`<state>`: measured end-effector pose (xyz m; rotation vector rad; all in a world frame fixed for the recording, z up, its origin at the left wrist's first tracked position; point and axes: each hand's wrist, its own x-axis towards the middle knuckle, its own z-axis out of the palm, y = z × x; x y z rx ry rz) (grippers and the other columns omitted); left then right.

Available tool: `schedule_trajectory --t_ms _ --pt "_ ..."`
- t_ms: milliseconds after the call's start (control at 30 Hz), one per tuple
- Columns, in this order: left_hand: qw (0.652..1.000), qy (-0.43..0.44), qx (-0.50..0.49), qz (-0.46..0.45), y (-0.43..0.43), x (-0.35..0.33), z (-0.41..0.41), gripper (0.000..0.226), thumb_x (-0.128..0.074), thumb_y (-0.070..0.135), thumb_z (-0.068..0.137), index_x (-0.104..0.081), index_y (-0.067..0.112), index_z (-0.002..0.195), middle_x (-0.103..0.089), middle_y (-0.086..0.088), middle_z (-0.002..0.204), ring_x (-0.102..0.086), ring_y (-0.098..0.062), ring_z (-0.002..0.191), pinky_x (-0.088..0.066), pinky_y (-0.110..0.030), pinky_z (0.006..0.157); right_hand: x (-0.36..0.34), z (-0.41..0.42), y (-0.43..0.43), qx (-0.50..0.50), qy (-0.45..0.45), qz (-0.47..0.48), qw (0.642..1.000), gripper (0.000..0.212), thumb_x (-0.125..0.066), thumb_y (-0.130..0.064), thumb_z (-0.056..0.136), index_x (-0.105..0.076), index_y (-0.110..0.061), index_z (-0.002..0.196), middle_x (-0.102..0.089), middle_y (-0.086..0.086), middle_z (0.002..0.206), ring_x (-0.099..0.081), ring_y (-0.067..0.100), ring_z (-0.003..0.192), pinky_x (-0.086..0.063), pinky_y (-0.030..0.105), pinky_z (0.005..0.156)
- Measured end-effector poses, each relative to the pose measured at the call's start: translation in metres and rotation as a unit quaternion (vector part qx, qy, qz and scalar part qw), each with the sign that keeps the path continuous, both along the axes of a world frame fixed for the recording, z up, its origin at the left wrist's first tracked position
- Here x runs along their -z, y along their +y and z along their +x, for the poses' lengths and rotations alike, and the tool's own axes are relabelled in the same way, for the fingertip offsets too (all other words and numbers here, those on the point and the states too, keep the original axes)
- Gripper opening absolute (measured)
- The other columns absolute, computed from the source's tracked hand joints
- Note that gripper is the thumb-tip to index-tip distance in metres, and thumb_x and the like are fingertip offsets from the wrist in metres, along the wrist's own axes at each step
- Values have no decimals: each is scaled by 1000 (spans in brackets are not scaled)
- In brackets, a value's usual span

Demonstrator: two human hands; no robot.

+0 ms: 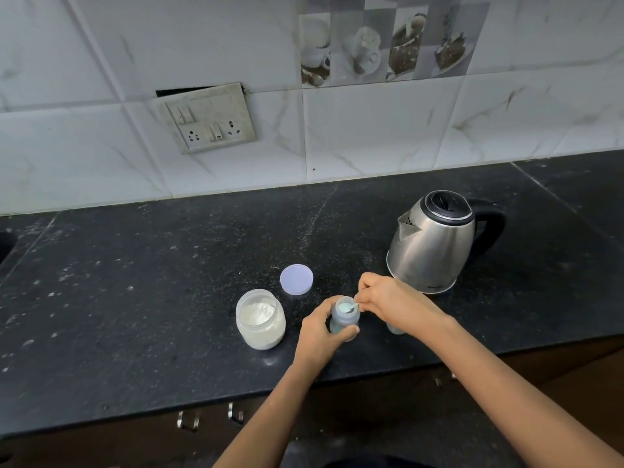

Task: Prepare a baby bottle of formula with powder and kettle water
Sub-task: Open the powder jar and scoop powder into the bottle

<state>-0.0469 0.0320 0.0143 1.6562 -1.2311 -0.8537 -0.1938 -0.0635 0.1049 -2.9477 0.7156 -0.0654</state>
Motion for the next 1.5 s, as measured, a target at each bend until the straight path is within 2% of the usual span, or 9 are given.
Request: schedule_trajectory --t_ms 100,167,300,533,800,1133,1200,1300,1500 --pt "1000 0 0 -4 0 0 -1 53 -79 24 73 -54 54 109 -64 28 108 -59 4 106 -46 -15 90 6 -2 -2 -37 -39 -23 998 16 -50 -28 98 -59 -16 96 -48 -6 83 -42 11 66 -34 28 59" --pt "1000 -1 -3 -7 1 0 -1 53 -78 25 73 -53 55 108 -65 28 107 -59 5 105 -46 -14 89 9 0 5 -30 -70 38 996 15 -50 -22 96 -62 -16 100 -54 -4 86 -43 10 71 -38 29 63" --pt "1000 5 -2 -10 2 0 -1 53 -78 22 72 -55 54 108 -66 26 105 -62 2 102 -49 -18 88 15 -2 10 -29 -80 15 996 15 -74 -4 71 -68 -15 78 -59 -2 71 -56 17 62 -50 29 53" --pt "1000 5 -1 -8 2 1 -1 54 -77 22 72 -54 57 106 -66 25 105 -62 2 101 -48 -15 87 7 0 13 9 -96 37 995 13 -72 -2 75 -72 -13 81 -62 1 77 -60 20 71 -53 35 55" --pt "1000 5 1 2 1 3 -1 53 -77 27 72 -53 57 108 -66 24 107 -62 2 103 -50 -21 90 1 9 15 96 -71 111 987 16 -57 -11 92 -73 -13 98 -60 1 96 -61 18 84 -52 35 76" --pt "1000 2 6 5 0 5 1 52 -75 31 69 -54 57 108 -66 23 108 -62 0 105 -51 -31 96 4 -9 14 127 -253 78 956 12 -69 0 83 -74 -10 87 -66 -1 88 -62 11 74 -52 24 71" --pt "1000 -1 5 9 -1 4 1 50 -74 32 68 -54 57 106 -66 23 106 -62 1 102 -51 -32 94 1 -13 15 170 -300 104 933 12 -70 -2 83 -75 -12 88 -67 -3 85 -62 7 73 -48 13 71" --pt "1000 -6 4 25 0 2 1 48 -74 34 68 -54 49 109 -66 22 105 -62 1 100 -52 -35 93 -7 -14 17 278 -385 203 857 12 -70 -3 84 -76 -13 89 -69 -3 77 -64 4 70 -49 10 66" --pt "997 -17 -10 69 14 13 8 93 -82 35 68 -34 27 147 -42 11 149 -40 -5 136 -34 -35 115 -22 9 15 328 -472 391 719 13 -66 -4 88 -72 -10 98 -71 6 82 -67 9 70 -54 16 63"
